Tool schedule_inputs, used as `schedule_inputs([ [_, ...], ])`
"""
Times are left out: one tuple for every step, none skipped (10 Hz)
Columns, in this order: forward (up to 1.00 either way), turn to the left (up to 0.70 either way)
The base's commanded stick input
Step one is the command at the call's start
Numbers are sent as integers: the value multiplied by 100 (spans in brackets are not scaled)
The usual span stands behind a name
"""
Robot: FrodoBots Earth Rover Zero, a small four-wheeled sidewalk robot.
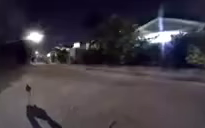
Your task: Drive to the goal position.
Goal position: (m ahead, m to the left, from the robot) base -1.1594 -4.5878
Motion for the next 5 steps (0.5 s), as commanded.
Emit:
schedule_inputs([
  [-60, 29],
  [-60, 29],
  [-60, 29],
  [-60, 29],
  [-60, 29],
])
